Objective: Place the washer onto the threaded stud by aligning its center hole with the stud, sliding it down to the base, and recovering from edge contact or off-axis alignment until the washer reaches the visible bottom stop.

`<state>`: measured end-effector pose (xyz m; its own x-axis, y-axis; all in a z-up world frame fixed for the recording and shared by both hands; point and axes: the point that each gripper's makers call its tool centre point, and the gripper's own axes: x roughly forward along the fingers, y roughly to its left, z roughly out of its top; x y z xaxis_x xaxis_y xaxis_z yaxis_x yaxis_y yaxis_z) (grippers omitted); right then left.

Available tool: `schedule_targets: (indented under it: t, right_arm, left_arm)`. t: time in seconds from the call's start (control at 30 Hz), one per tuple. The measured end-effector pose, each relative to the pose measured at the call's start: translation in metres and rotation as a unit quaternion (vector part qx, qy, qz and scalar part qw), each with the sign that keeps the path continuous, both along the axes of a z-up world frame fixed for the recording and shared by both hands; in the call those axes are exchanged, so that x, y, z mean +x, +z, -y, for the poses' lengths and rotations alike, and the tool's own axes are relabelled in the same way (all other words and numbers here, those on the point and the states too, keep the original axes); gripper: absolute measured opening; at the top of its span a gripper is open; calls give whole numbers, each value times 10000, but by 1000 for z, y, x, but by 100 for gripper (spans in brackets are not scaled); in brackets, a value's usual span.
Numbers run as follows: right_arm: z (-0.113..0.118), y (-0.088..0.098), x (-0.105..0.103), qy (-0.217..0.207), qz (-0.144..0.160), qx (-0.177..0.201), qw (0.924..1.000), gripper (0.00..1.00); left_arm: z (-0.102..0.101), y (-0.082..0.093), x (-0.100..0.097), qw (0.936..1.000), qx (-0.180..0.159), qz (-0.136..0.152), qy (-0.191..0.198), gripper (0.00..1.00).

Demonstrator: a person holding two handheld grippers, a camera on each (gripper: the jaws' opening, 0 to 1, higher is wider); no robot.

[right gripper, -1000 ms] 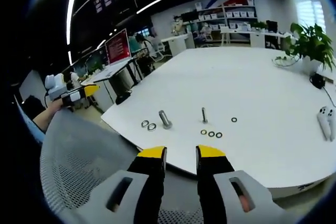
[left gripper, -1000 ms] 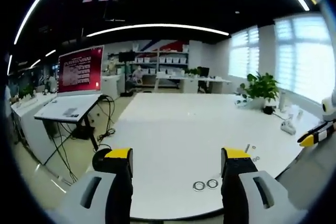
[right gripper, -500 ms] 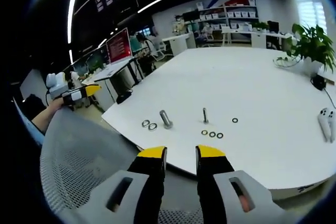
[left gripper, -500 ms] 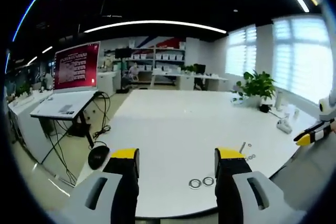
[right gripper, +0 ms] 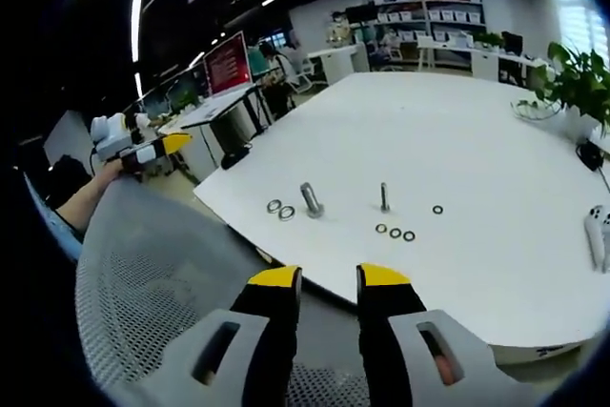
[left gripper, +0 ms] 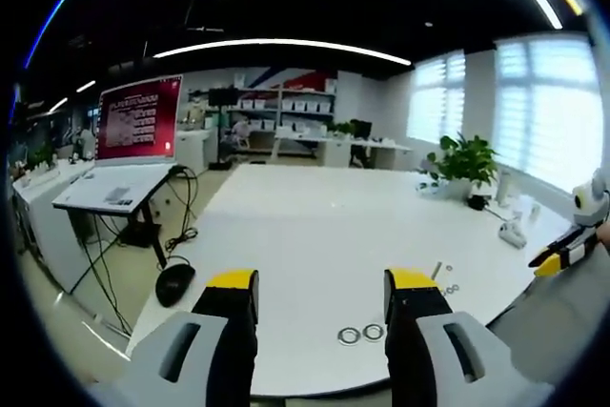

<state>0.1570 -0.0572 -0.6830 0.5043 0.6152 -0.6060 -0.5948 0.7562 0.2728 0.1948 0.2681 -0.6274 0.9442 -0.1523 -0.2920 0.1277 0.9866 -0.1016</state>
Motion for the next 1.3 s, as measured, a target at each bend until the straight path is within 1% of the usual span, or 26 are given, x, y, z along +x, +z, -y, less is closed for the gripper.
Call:
schedule_targets:
  t: [0.03,0.07,0.13,0.2,0.23,0.3,0.37,0.47,0.53,0.57,0.63,0.7,0.73,0.77,0.8,0.83,0.87,0.9,0.93,0.97,1.03,1.07,1.13,1.17,1.27,1.3]
  right_arm:
    - [1,-3,-2,112,-169,-49,9998,23]
    - [4,-4,1,208,-149,-176,9995,23]
    - [6,-2,5,416,17,-337,9986,23]
    - [9,0,8,467,-93,-492,9977,23]
    - [19,-4,12,460,-88,-831,9954,23]
    - [26,-7,16,604,-54,-1147,9915,24]
    - [33,-13,18,744,-137,-1456,9864,24]
    - [35,-19,23,742,-185,-1504,9857,23]
    - [39,-24,26,682,-329,-1551,9850,22]
    - [39,-27,28,728,-378,-1559,9844,22]
    - [37,-32,31,869,-485,-1551,9829,22]
    - [35,-37,35,1079,-506,-1582,9802,22]
    - [32,-41,39,1191,-466,-1442,9812,22]
    - [29,-44,42,1233,-490,-1239,9834,21]
    - [32,-50,44,940,-823,-1060,9865,19]
    - [32,-52,47,923,-908,-968,9868,19]
    - [32,-54,52,925,-890,-872,9879,19]
    - [35,-56,59,870,-840,-881,9887,19]
    - [37,-59,63,849,-859,-893,9887,19]
    - [41,-63,67,769,-965,-976,9875,19]
    - [44,-67,71,863,-988,-1153,9846,19]
    - [47,-70,74,863,-1046,-1269,9826,19]
    - [50,-72,80,816,-1075,-1372,9813,19]
    - [49,-74,80,893,-1176,-1405,9790,19]
    - [45,-77,82,1087,-1324,-1435,9747,21]
    - [44,-81,83,1060,-1480,-1454,9725,21]
  left_arm:
    - [0,0,0,10000,5,-12,-2,51]
    - [0,-1,0,10000,0,-20,-11,51]
    - [0,-2,0,10000,-26,-36,-27,51]
    - [0,-2,-1,10000,-49,-43,-24,51]
    - [0,-2,-1,10000,-60,-34,-28,50]
    - [2,-1,-1,9999,-94,-20,-84,46]
    - [2,-3,-2,9999,-38,-72,-122,46]
    - [3,-3,-2,9999,-39,-62,-138,46]
    - [2,-3,-2,9999,-5,-48,-138,44]
    - [1,-3,-2,9999,47,-39,-134,44]
    - [1,-4,-2,9998,49,-54,-160,44]
    - [0,-4,-2,9999,26,-49,-160,44]
    - [0,-4,-2,9999,25,-54,-157,44]
    - [0,-4,-2,9998,30,-51,-164,44]
    - [0,-4,-2,9998,36,-43,-171,44]
    - [0,-4,-2,9998,36,-39,-170,44]
    - [0,-4,-2,9999,28,-37,-164,44]
    - [-1,-4,-2,9999,10,-38,-156,44]
    - [-1,-4,-2,9999,0,-44,-156,44]
    - [-1,-5,-2,9999,1,-52,-158,44]
    - [-1,-6,-2,9998,13,-78,-172,44]
    - [-1,-6,-2,9998,10,-83,-177,44]
    - [-1,-6,-2,9998,2,-71,-177,44]
    - [-1,-6,-2,9998,-7,-60,-168,44]
    - [-1,-5,-2,9999,-53,-23,-130,44]
    - [-1,-5,-2,9999,-51,-21,-128,44]
